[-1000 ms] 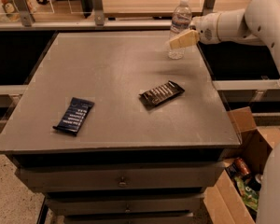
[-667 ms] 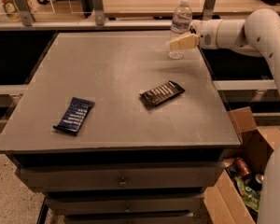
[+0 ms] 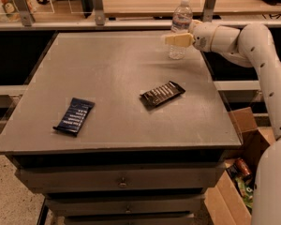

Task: Pick water bottle

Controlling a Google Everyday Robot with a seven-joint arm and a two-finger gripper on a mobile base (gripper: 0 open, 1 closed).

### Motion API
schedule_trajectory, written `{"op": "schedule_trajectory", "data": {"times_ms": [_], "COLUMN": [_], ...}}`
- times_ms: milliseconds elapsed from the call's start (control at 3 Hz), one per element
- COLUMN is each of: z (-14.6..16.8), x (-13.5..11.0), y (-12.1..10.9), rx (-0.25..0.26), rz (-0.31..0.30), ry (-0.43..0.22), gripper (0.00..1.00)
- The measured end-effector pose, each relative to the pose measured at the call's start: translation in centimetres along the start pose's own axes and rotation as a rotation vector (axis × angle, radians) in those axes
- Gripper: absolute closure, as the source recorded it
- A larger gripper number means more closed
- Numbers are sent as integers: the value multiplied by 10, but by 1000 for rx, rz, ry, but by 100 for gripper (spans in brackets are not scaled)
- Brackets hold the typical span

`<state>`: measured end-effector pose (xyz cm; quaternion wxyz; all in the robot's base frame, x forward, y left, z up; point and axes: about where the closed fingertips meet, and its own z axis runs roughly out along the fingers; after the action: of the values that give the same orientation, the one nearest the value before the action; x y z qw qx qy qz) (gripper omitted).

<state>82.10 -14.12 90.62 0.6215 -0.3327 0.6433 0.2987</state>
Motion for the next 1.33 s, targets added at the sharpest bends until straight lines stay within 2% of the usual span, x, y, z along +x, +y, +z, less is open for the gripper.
{"op": "schedule_trajectory", "data": {"times_ms": [333,667,1000,1333], "z": [3,-2,-14,-35], "x": [-6,-12,-19,-36], "y": [0,-2,-7,-10], "rx": [-14,2,43,91], "rz": [-16,-40,-74,-115], "ry": [-62,-74,-57,-42], "gripper": [41,65,87,100]}}
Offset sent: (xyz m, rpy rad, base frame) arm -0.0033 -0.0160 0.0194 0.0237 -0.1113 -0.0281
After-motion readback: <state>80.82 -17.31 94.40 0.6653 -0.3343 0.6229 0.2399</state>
